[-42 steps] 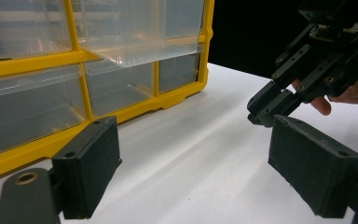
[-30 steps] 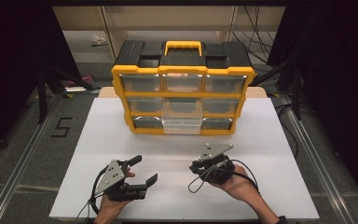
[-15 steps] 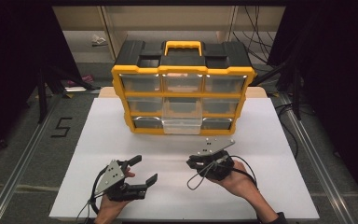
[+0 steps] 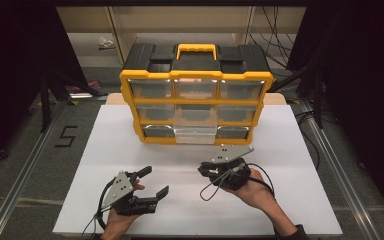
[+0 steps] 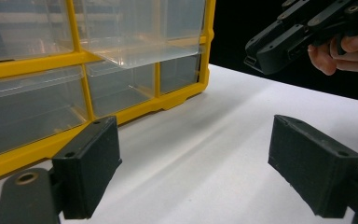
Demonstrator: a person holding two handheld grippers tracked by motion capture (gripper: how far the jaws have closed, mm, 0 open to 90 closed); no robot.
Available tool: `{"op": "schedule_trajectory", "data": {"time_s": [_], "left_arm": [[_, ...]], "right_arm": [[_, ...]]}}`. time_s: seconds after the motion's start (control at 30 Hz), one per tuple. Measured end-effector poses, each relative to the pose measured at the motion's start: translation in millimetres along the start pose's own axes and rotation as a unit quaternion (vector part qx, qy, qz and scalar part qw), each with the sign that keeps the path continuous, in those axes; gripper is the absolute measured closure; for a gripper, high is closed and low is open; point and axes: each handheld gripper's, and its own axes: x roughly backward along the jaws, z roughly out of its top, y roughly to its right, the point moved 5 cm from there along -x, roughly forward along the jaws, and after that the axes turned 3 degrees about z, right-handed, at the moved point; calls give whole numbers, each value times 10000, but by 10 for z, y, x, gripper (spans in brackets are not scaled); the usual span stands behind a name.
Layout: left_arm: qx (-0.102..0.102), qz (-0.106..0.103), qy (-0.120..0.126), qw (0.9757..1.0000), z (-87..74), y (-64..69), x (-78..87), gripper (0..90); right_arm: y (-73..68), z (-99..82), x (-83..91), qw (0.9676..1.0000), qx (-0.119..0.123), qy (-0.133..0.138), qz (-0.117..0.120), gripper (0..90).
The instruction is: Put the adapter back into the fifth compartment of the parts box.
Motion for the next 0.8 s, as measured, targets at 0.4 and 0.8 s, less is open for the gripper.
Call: {"op": "schedule_trajectory", "data": {"time_s": [0.4,0.8], "left_arm": [[15,9,19,10000,1,-4,1,162],[10,13,15,10000,1,-5,1,162]], "right_arm": [[27,86,49,9999,-4,131,-29,762],[105,194,170,9992,-7,374,-132,763]]}}
